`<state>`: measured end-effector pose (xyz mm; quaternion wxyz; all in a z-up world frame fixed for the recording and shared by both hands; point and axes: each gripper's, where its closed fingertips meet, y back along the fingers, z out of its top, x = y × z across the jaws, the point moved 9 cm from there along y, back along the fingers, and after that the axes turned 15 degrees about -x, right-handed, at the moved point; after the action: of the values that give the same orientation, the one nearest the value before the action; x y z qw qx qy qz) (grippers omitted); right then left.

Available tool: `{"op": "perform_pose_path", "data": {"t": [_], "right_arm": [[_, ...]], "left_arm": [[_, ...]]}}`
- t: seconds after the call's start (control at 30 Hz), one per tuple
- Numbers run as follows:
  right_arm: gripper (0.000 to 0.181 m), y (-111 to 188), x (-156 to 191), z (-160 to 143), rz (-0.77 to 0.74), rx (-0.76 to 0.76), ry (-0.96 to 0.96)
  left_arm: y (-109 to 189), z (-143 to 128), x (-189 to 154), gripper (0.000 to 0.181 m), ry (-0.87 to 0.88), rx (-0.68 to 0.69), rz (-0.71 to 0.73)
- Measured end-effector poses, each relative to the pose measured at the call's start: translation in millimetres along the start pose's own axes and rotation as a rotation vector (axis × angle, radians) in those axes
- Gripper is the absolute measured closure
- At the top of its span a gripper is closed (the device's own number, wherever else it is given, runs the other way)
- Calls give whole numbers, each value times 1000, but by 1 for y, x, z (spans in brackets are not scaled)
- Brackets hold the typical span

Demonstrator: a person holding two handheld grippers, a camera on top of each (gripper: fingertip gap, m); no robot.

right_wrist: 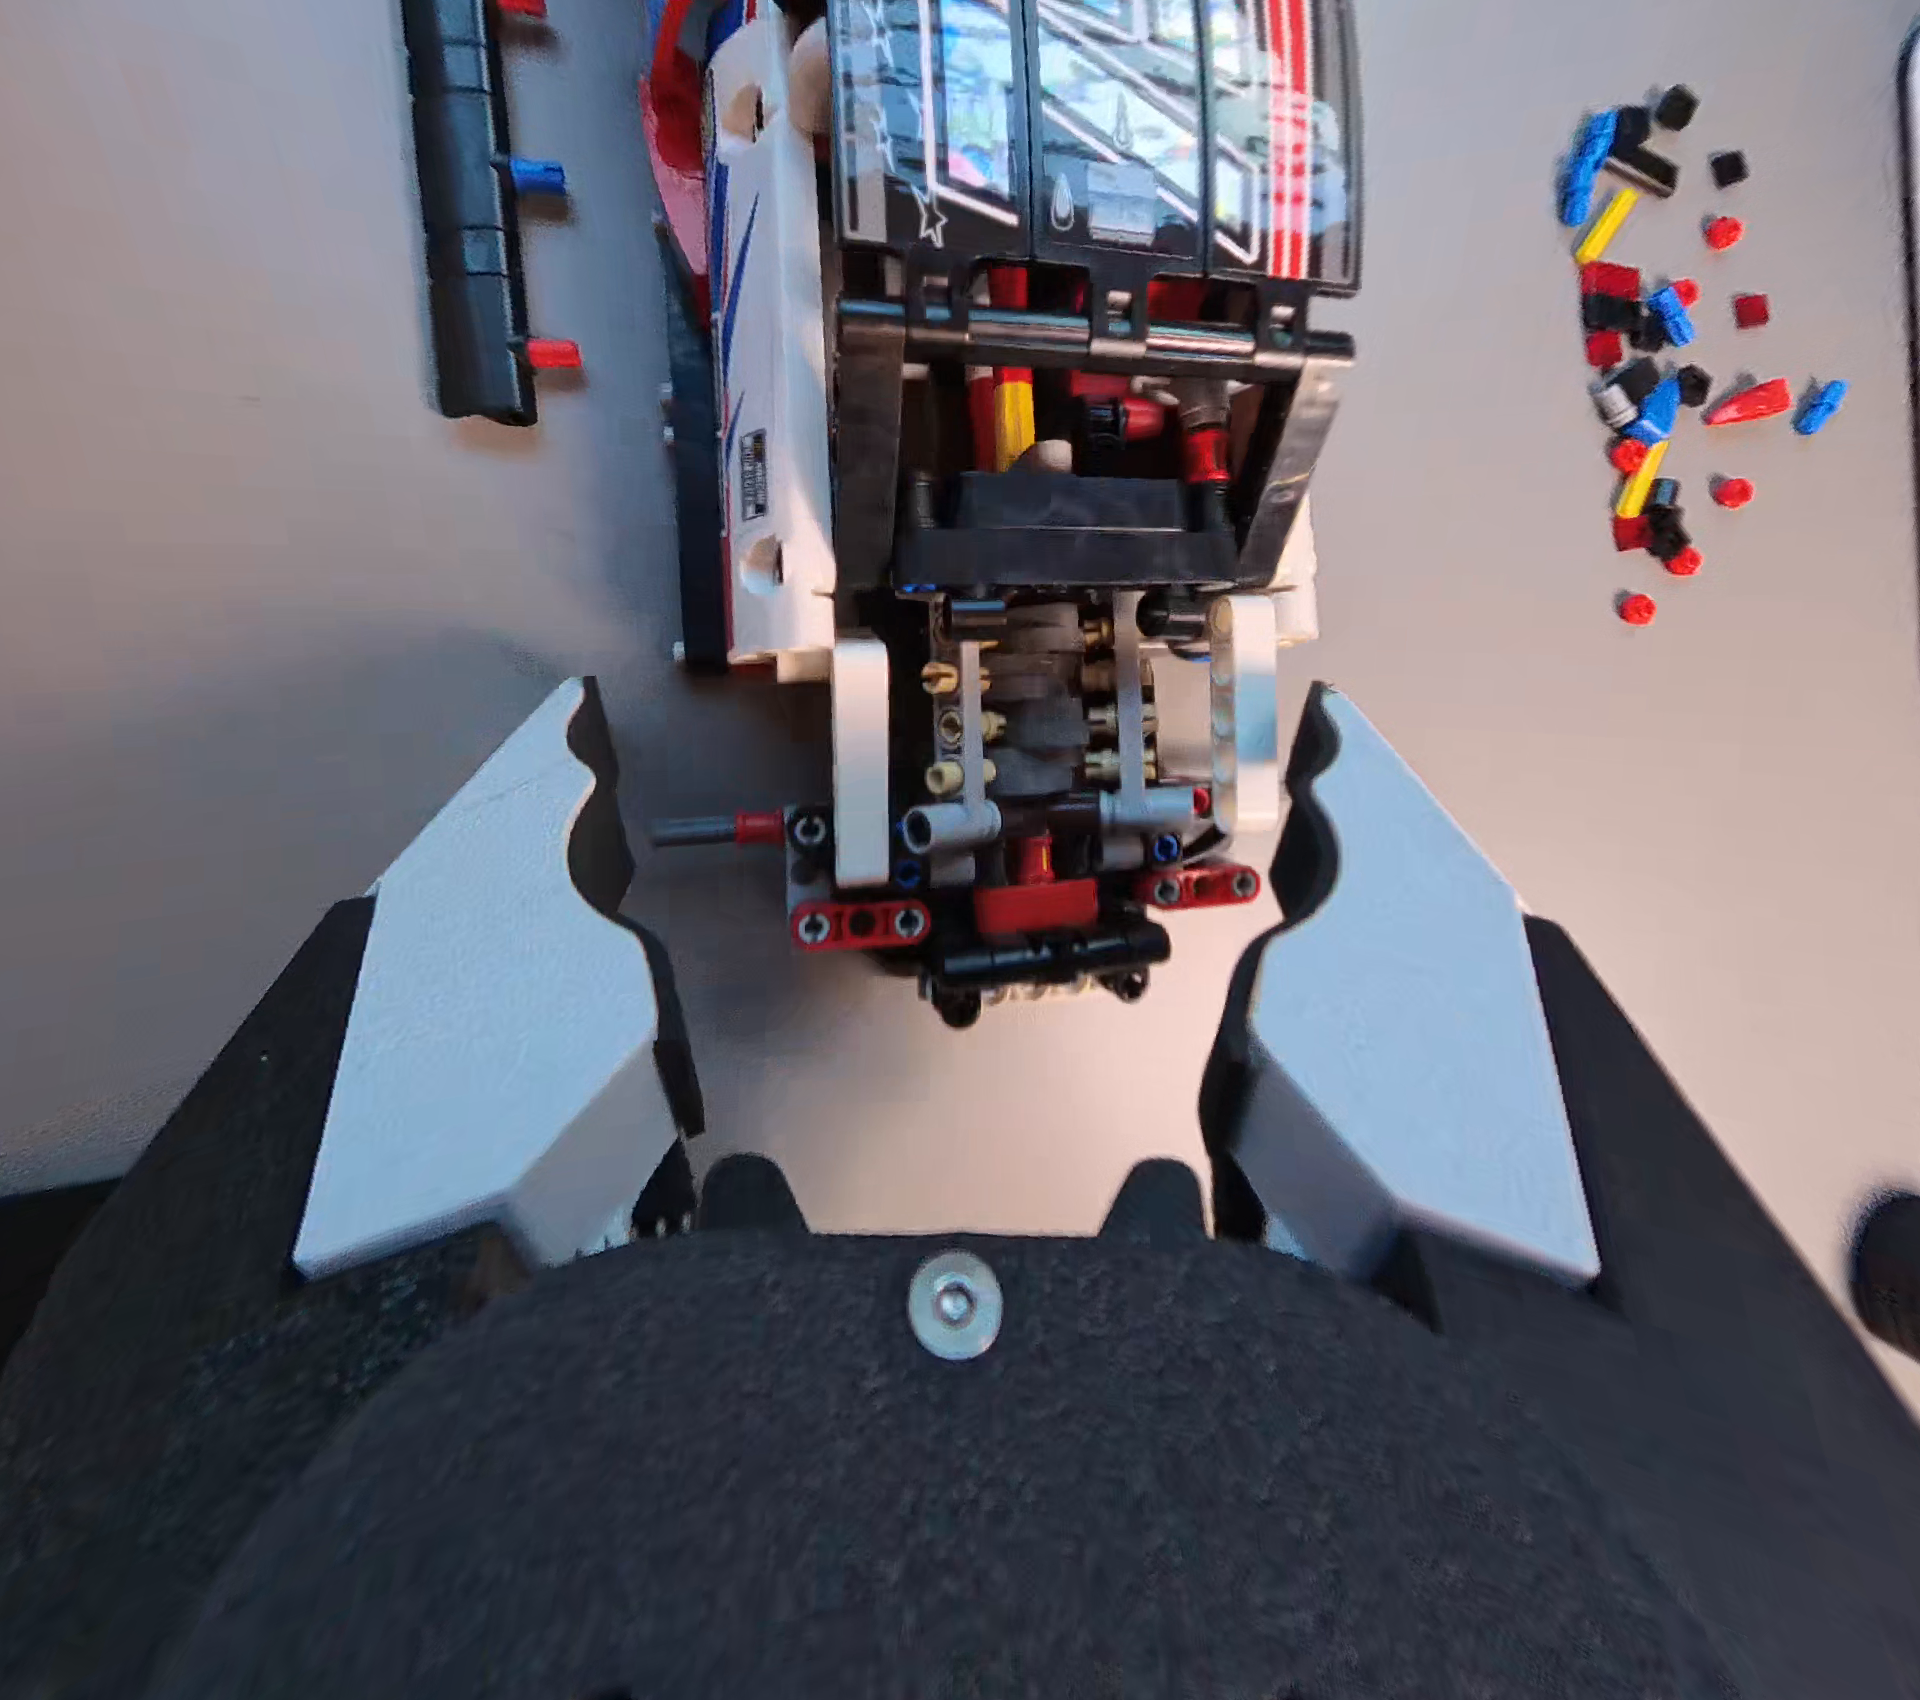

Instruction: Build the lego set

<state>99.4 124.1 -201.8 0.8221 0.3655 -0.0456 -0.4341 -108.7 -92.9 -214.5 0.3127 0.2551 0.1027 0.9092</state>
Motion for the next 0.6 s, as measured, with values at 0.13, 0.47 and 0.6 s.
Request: {"op": "perform_pose_path", "data": {"t": [0.13, 0.47, 0.6], "right_arm": [[72, -14, -14, -4, 88, 14, -87], [69, -7, -29, 8, 229, 72, -136], [72, 4, -35, 19, 210, 90, -151]], "left_arm": [[-5, 1, -5, 105, -35, 25, 11], [-4, 2, -12, 104, -70, 3, 58], [-3, 1, -13, 107, -61, 1, 51]]}}
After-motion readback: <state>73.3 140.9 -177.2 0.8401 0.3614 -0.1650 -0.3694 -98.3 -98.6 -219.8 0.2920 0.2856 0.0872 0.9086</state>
